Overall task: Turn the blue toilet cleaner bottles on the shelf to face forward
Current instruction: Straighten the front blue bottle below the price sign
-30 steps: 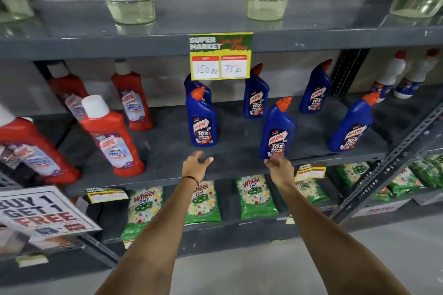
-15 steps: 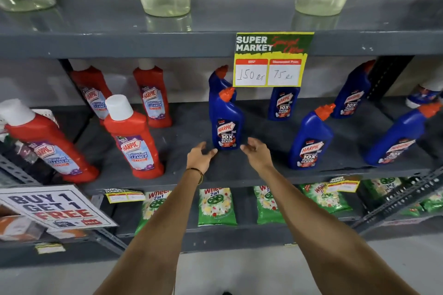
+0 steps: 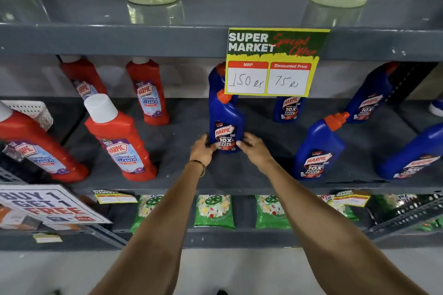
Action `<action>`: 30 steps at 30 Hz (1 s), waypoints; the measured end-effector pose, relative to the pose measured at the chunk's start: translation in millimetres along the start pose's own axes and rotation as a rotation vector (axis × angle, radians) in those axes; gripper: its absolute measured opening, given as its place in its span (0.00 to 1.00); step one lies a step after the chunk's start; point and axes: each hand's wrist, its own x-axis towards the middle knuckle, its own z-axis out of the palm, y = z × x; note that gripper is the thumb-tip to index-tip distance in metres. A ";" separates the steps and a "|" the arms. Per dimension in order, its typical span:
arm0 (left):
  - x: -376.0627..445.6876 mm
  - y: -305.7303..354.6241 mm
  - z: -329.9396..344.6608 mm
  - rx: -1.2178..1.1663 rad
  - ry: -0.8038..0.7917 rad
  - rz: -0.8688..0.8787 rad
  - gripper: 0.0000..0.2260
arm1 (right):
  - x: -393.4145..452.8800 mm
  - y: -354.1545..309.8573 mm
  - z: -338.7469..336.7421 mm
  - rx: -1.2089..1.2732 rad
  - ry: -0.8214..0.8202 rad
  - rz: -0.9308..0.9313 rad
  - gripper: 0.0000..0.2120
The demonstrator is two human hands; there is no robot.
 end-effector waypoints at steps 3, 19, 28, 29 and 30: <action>-2.3 -2.2 -0.6 -0.015 0.002 -0.008 0.20 | -0.1 2.4 -1.1 -0.002 -0.003 0.015 0.19; -61.1 -16.2 -10.2 0.063 0.011 0.025 0.20 | -58.9 14.5 5.6 -0.016 -0.004 -0.041 0.18; -83.5 -19.2 -13.7 0.096 0.003 0.015 0.18 | -81.3 16.8 9.8 -0.120 0.037 -0.033 0.18; -84.0 -19.5 -13.5 0.096 0.004 0.013 0.18 | -82.2 17.2 9.4 -0.130 0.039 -0.035 0.18; -85.0 -19.3 -13.7 0.100 0.003 0.010 0.18 | -83.4 16.3 9.3 -0.140 0.038 -0.033 0.18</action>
